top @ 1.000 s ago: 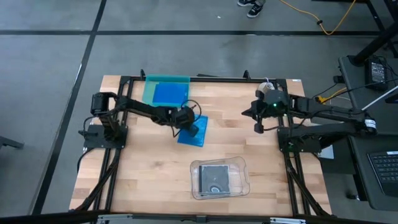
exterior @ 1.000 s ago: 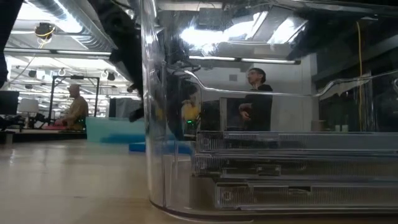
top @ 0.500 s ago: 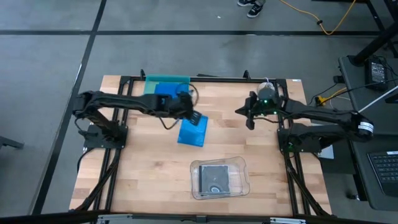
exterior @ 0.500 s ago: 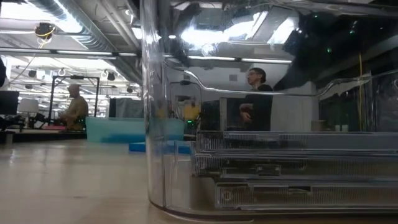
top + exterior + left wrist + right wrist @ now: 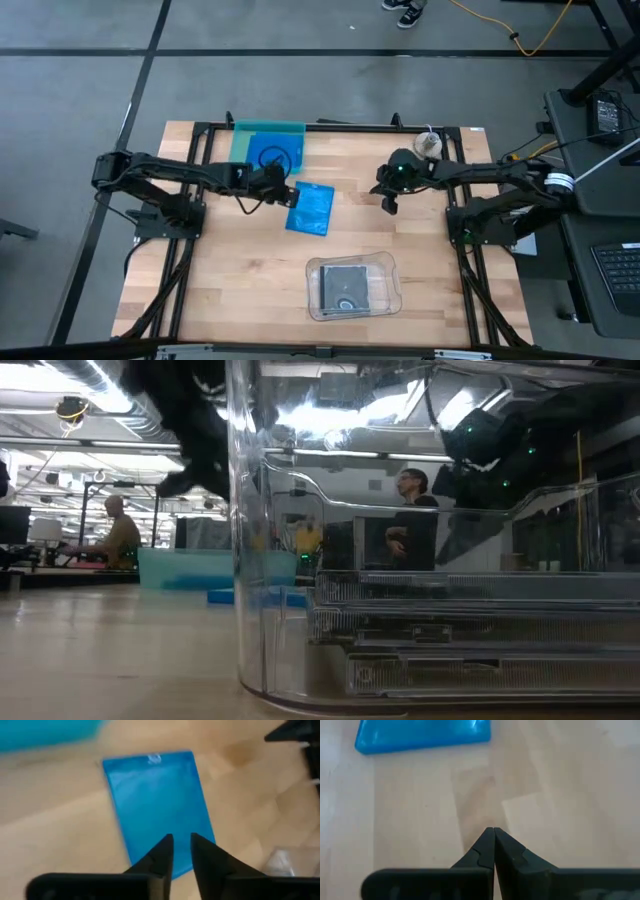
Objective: Pick & place jewel cases by type
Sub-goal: Put the dark blue CD case into the light blue bin
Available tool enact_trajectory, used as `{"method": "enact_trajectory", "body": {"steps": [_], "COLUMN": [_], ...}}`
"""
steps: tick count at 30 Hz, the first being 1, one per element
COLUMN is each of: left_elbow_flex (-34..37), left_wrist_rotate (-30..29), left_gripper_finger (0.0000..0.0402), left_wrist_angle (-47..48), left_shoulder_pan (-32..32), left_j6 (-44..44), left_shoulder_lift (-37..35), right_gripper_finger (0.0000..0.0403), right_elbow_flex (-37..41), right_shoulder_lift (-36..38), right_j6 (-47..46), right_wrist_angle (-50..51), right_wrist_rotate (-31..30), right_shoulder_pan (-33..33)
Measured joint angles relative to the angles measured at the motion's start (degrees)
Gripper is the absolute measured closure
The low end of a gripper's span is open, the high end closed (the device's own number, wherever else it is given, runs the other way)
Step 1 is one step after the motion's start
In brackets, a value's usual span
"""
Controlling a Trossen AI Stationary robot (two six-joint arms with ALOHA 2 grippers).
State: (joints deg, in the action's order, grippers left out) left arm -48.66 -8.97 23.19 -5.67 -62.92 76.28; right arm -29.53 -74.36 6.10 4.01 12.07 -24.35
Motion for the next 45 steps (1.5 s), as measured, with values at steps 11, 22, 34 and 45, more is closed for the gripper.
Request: {"method": "enact_trajectory", "body": {"steps": [11,22,34,45], "left_elbow_flex": [11.0,16.9,20.2,19.8], "left_wrist_rotate": [5.4,7.1,9.4,13.7], "left_gripper_finger": [0.0226,0.0164,0.0162,0.0162], "left_wrist_angle": [-9.8,-17.7,-25.6,-47.8], "left_shoulder_pan": [-3.0,-6.2,-7.6,-7.7], "left_j6": [1.1,2.5,2.1,-1.0], "left_shoulder_lift": [-0.2,0.1,3.4,18.9], "right_gripper_finger": [0.0396,0.0396,0.0396,0.0396], "right_elbow_flex": [-9.0,-16.8,-19.3,-19.3], "right_shoulder_lift": [-12.8,-24.9,-28.9,-29.0], "right_j6": [-4.5,-10.6,-11.8,-11.8], "right_wrist_angle": [-0.1,0.5,-0.2,-0.5], "right_wrist_rotate": [0.0,0.5,1.2,1.2], "right_shoulder_pan": [5.3,10.0,12.1,12.0]}}
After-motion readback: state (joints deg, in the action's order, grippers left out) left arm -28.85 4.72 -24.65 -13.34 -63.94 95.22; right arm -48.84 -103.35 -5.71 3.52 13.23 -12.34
